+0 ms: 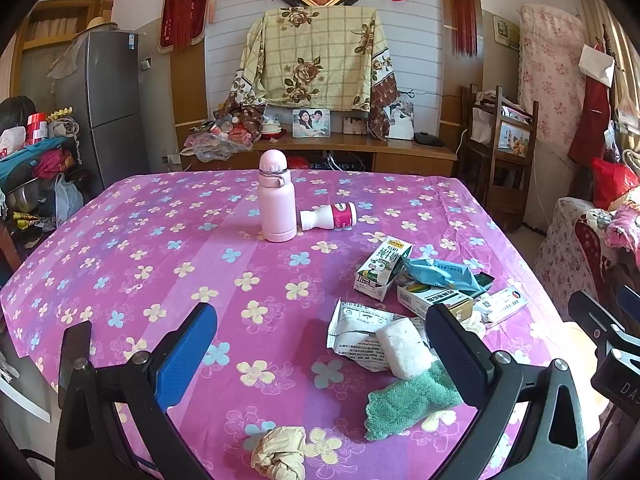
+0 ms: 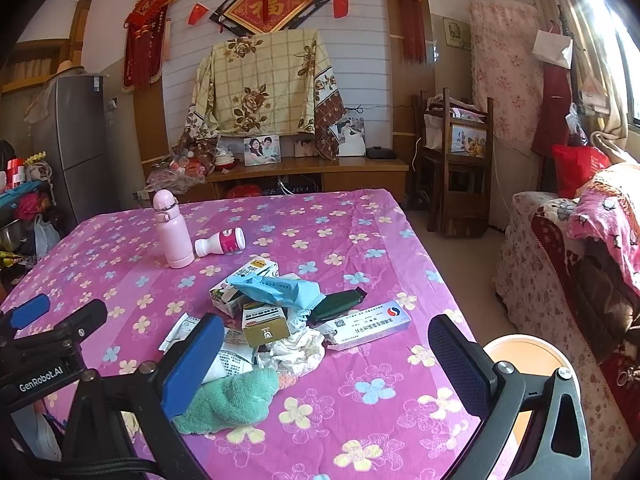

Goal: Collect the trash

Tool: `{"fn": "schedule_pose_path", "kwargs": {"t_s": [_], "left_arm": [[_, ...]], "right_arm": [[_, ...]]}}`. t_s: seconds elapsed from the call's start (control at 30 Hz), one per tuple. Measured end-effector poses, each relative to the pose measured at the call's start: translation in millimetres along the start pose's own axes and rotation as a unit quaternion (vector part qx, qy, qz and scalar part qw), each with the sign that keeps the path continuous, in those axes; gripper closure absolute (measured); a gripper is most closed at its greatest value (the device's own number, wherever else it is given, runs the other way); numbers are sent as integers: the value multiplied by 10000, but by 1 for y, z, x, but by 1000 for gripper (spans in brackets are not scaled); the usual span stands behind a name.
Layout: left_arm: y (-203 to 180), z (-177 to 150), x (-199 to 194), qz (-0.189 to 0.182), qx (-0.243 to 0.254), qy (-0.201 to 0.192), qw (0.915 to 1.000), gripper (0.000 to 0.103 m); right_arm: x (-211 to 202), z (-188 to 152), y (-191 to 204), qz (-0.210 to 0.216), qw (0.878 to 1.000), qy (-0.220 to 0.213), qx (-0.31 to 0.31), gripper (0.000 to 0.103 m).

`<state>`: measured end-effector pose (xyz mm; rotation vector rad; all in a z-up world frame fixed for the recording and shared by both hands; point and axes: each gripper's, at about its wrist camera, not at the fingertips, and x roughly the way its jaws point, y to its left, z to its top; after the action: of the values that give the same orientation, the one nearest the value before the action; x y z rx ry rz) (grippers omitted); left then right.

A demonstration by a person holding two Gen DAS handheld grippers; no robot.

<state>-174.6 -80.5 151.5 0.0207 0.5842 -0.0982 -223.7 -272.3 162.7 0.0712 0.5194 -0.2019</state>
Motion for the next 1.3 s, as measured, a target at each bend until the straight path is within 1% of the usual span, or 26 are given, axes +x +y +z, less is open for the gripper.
{"fn": "schedule_pose_path", "kwargs": {"t_s": [0.7, 1.3], "left_arm": [[-2, -3, 1, -14, 21, 45, 10000, 0], [0, -9, 8, 6, 20, 159, 9999, 0]], "right_arm": [[3, -1, 1, 54, 10000, 45, -28, 0], [9, -6, 2, 55, 9997, 239, -95, 0]]}}
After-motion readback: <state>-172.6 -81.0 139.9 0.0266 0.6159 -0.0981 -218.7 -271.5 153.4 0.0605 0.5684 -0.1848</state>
